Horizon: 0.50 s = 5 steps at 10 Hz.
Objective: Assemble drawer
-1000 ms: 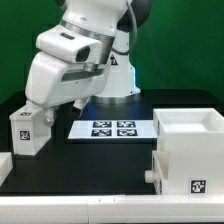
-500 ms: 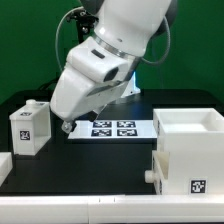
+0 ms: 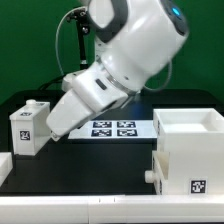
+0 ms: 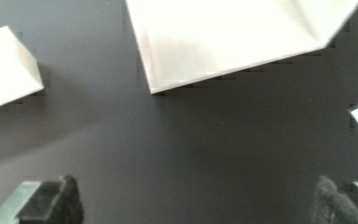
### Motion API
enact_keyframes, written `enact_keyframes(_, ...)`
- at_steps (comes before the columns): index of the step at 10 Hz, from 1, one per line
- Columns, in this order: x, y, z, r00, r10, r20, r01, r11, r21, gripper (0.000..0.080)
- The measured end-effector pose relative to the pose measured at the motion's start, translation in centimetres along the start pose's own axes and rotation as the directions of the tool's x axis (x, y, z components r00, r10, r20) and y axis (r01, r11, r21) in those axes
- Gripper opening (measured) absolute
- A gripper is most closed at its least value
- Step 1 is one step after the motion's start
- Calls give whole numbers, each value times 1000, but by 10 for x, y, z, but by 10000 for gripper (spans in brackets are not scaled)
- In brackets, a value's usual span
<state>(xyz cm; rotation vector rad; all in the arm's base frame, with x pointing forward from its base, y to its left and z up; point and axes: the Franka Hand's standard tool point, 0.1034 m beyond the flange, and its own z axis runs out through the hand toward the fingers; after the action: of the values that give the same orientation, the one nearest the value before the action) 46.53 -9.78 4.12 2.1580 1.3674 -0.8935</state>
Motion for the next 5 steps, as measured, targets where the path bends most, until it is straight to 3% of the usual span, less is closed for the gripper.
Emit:
enact_keyframes(2, 3, 1, 1, 1000, -9, -15, 9, 1000, -2, 649)
enact_keyframes(3, 0, 1, 6, 1000, -25, -3, 25, 1000, -15, 649)
enact_keyframes(5, -25, -5, 35, 998, -65, 18, 66, 997, -43, 649)
